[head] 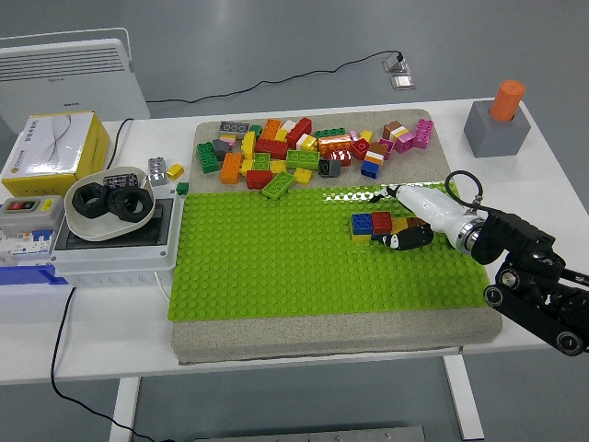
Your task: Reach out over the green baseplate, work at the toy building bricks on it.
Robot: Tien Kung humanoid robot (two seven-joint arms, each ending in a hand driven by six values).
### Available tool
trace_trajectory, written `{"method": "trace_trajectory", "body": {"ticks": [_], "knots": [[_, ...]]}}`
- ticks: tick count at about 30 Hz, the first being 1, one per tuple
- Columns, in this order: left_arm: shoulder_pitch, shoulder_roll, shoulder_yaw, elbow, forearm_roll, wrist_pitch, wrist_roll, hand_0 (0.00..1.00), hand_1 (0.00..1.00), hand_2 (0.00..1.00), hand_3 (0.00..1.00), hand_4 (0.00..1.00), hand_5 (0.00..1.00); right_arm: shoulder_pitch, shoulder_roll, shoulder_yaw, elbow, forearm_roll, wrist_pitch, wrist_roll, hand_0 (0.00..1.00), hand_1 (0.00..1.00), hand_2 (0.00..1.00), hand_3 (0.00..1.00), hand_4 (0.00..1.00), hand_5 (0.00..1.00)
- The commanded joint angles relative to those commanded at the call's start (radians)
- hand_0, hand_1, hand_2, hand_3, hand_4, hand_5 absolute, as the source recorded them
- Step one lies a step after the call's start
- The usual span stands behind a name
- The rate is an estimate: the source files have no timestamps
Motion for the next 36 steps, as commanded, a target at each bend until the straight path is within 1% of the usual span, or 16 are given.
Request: {"method": "trace_trajectory", "body": {"ticks": [2,3,8,9,12,14,15,20,21,25,36], "knots": [[0.001,-0.001,-0.001,0.000,-0.001,0.001,-0.001,0.644,0.432,0.588,0.722,0.974,0.998,-0.014,-0.016,0.017,0.038,-0.008,-0.011,0.001,0.934,0.927,0.886,0.849,0.798,0.270],[0.001,-0.001,-0.001,0.000,-0.002,0.002,-0.001,0.645,0.432,0.588,0.722,0.971,0.998,-0.021,-0.024,0.025,0.055,-0.013,-0.017,0.000,0.934,0.925,0.884,0.809,0.778,0.400],[0.003,-0.002,-0.001,0.000,-0.006,0.004,-0.002,0.645,0.432,0.588,0.722,0.971,0.998,-0.071,-0.080,0.065,0.157,-0.082,-0.043,-0.022,0.934,0.925,0.884,0.809,0.778,0.400],[0.003,-0.002,-0.001,0.000,-0.006,0.004,-0.002,0.645,0.431,0.588,0.722,0.971,0.998,-0.080,-0.089,0.069,0.174,-0.100,-0.045,-0.026,0.934,0.931,0.887,0.655,0.708,0.411],[0.002,-0.002,-0.001,0.000,-0.006,0.004,-0.002,0.645,0.431,0.588,0.722,0.971,0.998,-0.104,-0.105,0.070,0.211,-0.154,-0.048,-0.032,0.934,0.931,0.887,0.655,0.708,0.411],[0.002,-0.002,-0.002,0.000,-0.006,0.004,-0.002,0.645,0.431,0.588,0.722,0.971,0.998,-0.115,-0.105,0.066,0.210,-0.173,-0.052,-0.030,0.934,0.931,0.887,0.655,0.708,0.411],[0.001,-0.003,-0.003,0.000,-0.005,0.004,-0.002,0.645,0.430,0.587,0.723,0.970,0.998,-0.119,-0.104,0.065,0.208,-0.178,-0.053,-0.030,0.941,0.936,0.895,0.644,0.648,0.449],[0.005,-0.005,-0.006,0.000,0.002,0.002,0.000,0.645,0.430,0.587,0.723,0.970,0.998,-0.131,-0.093,0.051,0.190,-0.171,-0.068,-0.022,0.941,0.936,0.895,0.644,0.648,0.449],[0.005,-0.005,-0.007,0.000,0.004,0.002,0.000,0.644,0.430,0.588,0.723,0.969,0.998,-0.132,-0.091,0.047,0.185,-0.167,-0.069,-0.020,0.941,0.939,0.897,0.646,0.632,0.455],[0.008,-0.004,-0.008,0.000,0.006,0.001,0.000,0.644,0.430,0.588,0.723,0.969,0.998,-0.132,-0.082,0.039,0.167,-0.158,-0.072,-0.016,0.941,0.939,0.897,0.646,0.632,0.455],[0.005,-0.001,-0.005,0.000,0.006,-0.001,-0.002,0.644,0.430,0.588,0.723,0.967,0.998,-0.104,-0.054,0.028,0.121,-0.148,-0.070,-0.013,0.942,0.936,0.898,0.652,0.627,0.453]]}}
